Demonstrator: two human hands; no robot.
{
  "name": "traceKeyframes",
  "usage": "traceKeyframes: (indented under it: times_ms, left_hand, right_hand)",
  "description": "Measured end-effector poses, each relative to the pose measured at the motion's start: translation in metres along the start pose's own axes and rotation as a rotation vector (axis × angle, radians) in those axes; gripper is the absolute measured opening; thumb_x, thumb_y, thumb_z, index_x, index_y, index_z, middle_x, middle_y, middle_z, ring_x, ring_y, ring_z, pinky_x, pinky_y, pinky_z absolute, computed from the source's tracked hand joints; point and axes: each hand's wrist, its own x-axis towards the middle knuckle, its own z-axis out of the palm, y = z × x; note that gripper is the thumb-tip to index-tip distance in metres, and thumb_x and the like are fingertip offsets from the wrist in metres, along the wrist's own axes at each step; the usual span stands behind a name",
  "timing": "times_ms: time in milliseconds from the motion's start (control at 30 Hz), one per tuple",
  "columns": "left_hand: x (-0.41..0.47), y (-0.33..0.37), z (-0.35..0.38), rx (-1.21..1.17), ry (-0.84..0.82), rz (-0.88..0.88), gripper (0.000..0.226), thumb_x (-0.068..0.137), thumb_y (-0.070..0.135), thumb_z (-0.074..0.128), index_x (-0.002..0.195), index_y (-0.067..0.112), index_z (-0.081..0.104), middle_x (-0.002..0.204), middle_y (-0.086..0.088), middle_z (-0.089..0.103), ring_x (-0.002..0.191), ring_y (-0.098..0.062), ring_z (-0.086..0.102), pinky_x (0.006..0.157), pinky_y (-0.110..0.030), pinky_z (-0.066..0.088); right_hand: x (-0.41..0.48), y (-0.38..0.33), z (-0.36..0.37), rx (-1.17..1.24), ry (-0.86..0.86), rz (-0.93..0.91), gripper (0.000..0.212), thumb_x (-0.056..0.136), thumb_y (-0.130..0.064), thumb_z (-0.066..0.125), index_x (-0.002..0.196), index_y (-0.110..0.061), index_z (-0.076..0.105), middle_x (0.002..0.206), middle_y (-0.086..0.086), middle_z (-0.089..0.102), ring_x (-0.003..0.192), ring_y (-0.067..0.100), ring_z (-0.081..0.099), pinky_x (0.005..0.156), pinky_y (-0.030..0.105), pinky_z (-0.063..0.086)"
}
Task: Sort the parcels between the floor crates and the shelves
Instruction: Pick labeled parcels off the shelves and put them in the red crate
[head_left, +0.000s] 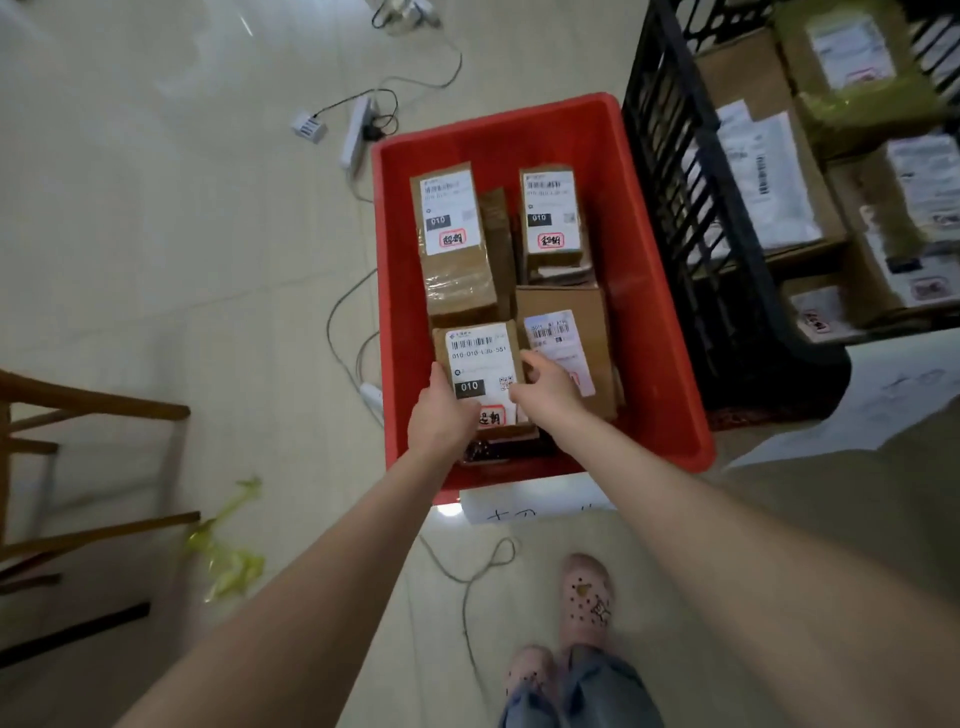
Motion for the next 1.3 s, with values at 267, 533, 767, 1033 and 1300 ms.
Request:
traceKeyframes:
  times_ms: [267, 533, 767, 1033, 1300]
  left_hand:
    - [0.024, -0.018, 0.013, 0.014, 0.129, 0.07, 0.065, 0.085, 0.005, 0.049, 0.145, 0.021, 0.032, 0.136, -0.009, 0.046, 0.117, -0.022, 0.049, 0.083, -0.027, 0.042]
    - [0.027, -0.03, 0.019, 0.095, -0.106, 0.053, 0.054, 0.089, 0.009, 0.051, 0.142, 0.011, 0.037, 0.144, -0.014, 0.04, 0.133, -0.026, 0.038, 0.107, -0.039, 0.037]
    - [0.003, -0.015, -0.004, 0.412, -0.094, 0.274, 0.085, 0.083, 0.034, 0.069, 0.15, 0.019, 0.018, 0.159, -0.008, 0.008, 0.142, -0.025, 0.025, 0.1, -0.037, 0.042]
    - [-0.064, 0.053, 0.029, 0.822, -0.201, 0.708, 0.088, 0.081, 0.032, 0.065, 0.151, 0.023, 0.013, 0.159, -0.006, 0.008, 0.142, -0.028, 0.023, 0.101, -0.041, 0.044]
    - [-0.174, 0.117, 0.123, 1.014, -0.303, 1.103, 0.081, 0.082, 0.034, 0.062, 0.149, 0.021, 0.017, 0.153, -0.006, 0.021, 0.131, -0.028, 0.038, 0.091, -0.037, 0.045]
  right_hand:
    - [0.02, 0.002, 0.02, -0.052, 0.014, -0.051, 0.056, 0.085, -0.013, 0.054, 0.137, -0.032, 0.046, 0.123, -0.008, 0.062, 0.087, 0.01, 0.059, 0.063, 0.025, 0.046]
    - [0.022, 0.018, 0.015, -0.067, 0.033, -0.012, 0.057, 0.086, -0.008, 0.052, 0.14, -0.027, 0.045, 0.129, -0.001, 0.059, 0.09, 0.013, 0.054, 0.068, 0.024, 0.048]
    - [-0.015, 0.018, 0.001, -0.258, 0.158, -0.053, 0.07, 0.083, -0.027, 0.061, 0.147, -0.028, 0.033, 0.143, 0.003, 0.042, 0.127, 0.026, 0.044, 0.1, 0.04, 0.043]
    - [-0.113, 0.048, -0.071, -0.383, 0.398, -0.064, 0.071, 0.083, -0.026, 0.062, 0.147, -0.028, 0.031, 0.146, -0.001, 0.036, 0.13, 0.025, 0.036, 0.105, 0.036, 0.035]
    - [-0.226, 0.14, -0.161, -0.377, 0.616, 0.095, 0.074, 0.083, -0.029, 0.063, 0.148, -0.027, 0.028, 0.148, -0.001, 0.034, 0.131, 0.024, 0.035, 0.102, 0.032, 0.034]
